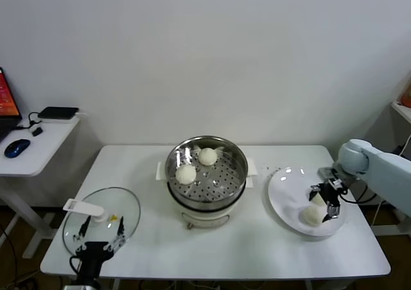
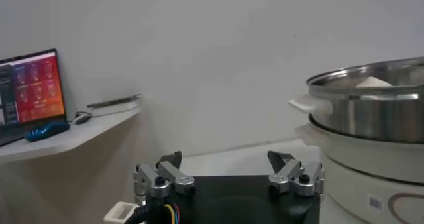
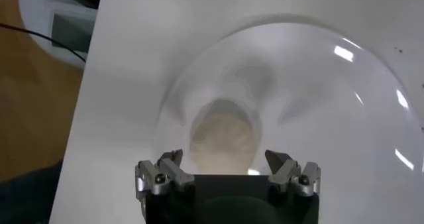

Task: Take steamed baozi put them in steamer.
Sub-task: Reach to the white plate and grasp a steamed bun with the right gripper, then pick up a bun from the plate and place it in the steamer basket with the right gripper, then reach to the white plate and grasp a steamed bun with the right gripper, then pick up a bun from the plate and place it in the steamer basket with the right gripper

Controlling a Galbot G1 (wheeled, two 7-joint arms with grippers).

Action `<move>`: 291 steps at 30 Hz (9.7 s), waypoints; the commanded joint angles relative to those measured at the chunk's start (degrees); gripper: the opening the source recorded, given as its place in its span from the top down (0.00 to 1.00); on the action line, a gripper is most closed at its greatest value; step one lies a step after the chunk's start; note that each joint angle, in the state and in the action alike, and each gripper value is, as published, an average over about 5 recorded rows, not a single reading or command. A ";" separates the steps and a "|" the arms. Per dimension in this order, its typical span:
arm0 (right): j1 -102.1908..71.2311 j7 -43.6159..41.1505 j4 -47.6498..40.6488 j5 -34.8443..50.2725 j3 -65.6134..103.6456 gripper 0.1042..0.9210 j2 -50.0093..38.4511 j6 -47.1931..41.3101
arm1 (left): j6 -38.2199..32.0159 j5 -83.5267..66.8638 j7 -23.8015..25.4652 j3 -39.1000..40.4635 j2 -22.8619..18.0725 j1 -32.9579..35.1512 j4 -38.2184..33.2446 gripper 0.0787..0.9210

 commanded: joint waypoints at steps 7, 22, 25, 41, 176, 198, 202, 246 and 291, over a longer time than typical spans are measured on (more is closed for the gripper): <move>-3.04 0.39 -2.29 -2.14 1.72 0.12 1.91 0.54 | 0.00 -0.04 -0.07 0.01 0.01 -0.06 0.16 0.12; -2.93 0.51 -3.39 -2.94 1.96 0.13 3.52 0.63 | -0.02 -0.15 -0.16 0.05 -0.15 0.11 0.05 0.12; -2.99 0.47 -3.26 -2.92 1.99 0.18 3.33 0.61 | 0.03 -0.15 -0.17 0.13 -0.17 0.04 0.05 0.12; 5.61 -0.42 2.48 0.45 -2.28 0.27 1.16 2.07 | 0.33 -0.11 -0.09 0.28 -0.04 -0.39 -0.05 0.12; 27.94 3.75 4.38 9.88 -19.45 0.12 -2.25 -7.52 | 1.35 1.00 1.18 1.58 1.52 -1.30 -2.89 0.12; -0.63 3.77 -10.28 -11.33 6.66 0.12 1.96 5.18 | 0.74 0.75 1.19 0.66 1.44 0.06 -1.90 0.12; -2.63 3.40 -11.70 -12.62 8.88 0.12 2.50 5.60 | 0.69 0.80 1.16 0.61 1.34 0.09 -1.57 0.12; -8.65 3.92 -21.71 -18.69 20.53 0.14 10.42 9.00 | 0.45 1.17 0.96 0.32 1.01 0.50 -0.38 0.12; 40.38 5.11 -2.62 46.38 -28.22 0.31 22.41 -14.59 | -0.10 3.19 0.16 1.24 0.72 1.26 -1.67 0.12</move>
